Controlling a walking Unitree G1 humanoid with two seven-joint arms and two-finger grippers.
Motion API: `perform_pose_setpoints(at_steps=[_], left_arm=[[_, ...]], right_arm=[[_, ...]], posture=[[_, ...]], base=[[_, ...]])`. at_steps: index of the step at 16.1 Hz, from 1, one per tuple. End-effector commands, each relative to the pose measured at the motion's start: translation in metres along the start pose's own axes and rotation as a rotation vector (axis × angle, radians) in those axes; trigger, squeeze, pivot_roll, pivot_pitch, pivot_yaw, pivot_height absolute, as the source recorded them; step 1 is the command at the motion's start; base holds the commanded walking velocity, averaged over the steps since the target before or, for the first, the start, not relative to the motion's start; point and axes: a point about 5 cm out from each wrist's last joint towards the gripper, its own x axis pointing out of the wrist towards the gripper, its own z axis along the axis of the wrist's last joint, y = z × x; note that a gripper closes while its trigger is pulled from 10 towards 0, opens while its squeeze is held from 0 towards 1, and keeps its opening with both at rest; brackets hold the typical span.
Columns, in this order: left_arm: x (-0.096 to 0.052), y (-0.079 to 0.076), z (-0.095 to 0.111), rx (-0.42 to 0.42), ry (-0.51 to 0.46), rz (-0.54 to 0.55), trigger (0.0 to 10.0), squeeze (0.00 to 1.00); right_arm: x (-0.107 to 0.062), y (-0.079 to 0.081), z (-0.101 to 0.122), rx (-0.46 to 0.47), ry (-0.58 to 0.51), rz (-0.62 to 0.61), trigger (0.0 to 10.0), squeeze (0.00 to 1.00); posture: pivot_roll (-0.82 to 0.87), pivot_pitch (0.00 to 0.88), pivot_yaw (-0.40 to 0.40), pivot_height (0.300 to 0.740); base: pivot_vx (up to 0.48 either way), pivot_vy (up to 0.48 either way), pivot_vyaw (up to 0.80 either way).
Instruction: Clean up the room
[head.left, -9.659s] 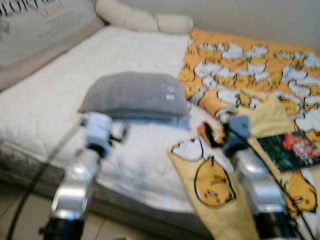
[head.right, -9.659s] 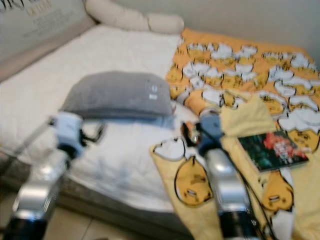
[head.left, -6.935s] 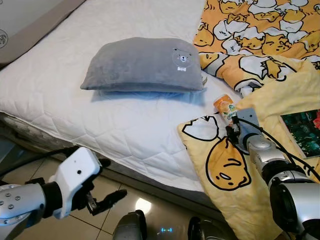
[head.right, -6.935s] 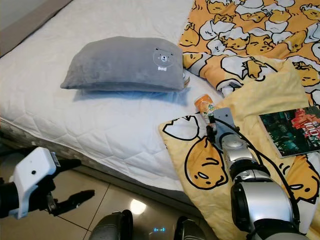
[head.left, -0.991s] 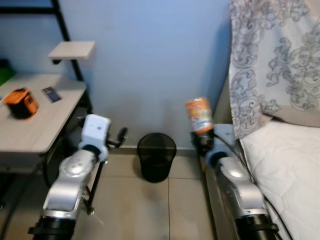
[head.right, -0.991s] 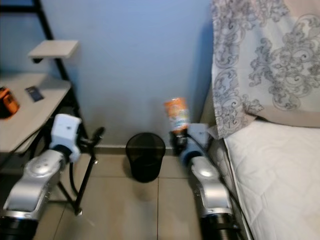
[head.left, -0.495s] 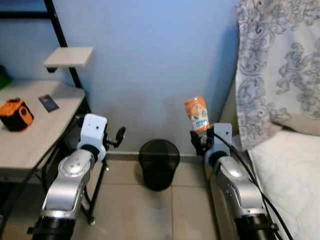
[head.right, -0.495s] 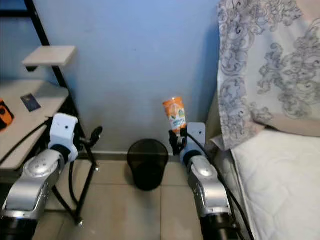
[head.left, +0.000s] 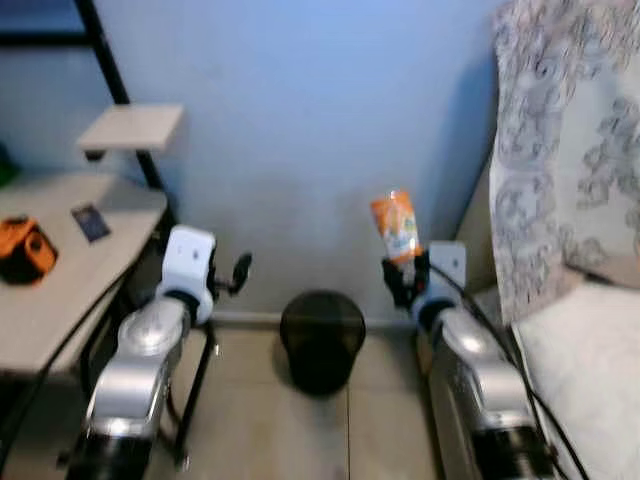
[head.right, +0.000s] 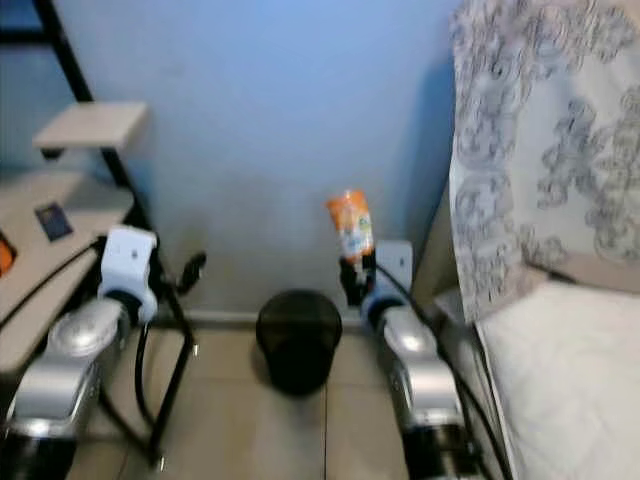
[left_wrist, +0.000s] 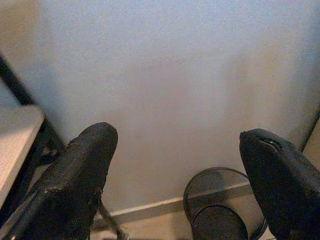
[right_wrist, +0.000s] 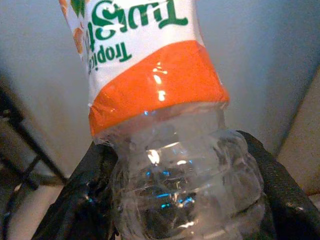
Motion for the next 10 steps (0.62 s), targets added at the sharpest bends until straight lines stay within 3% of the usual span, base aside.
perform_pose_setpoints(at_steps=[1,10], left_arm=[[0.0024,-0.0067,0.0026,0.001,-0.005,-0.021,10.0,0.11],[0.0040,-0.0066,0.0024,-0.003,-0.003,-0.017,10.0,0.11]], right_arm=[[-0.0006,-0.0089,0.0015,-0.003,0.004,-0.029,10.0,0.00],[0.0005,-0.0110,0.0008,-0.015,0.012,-0.039,10.0,0.00]], posture=[[-0.03,0.000,0.019,0.740],[-0.03,0.000,0.019,0.740]], base=[[0.334,0.000,0.00],[0.338,0.000,0.00]])
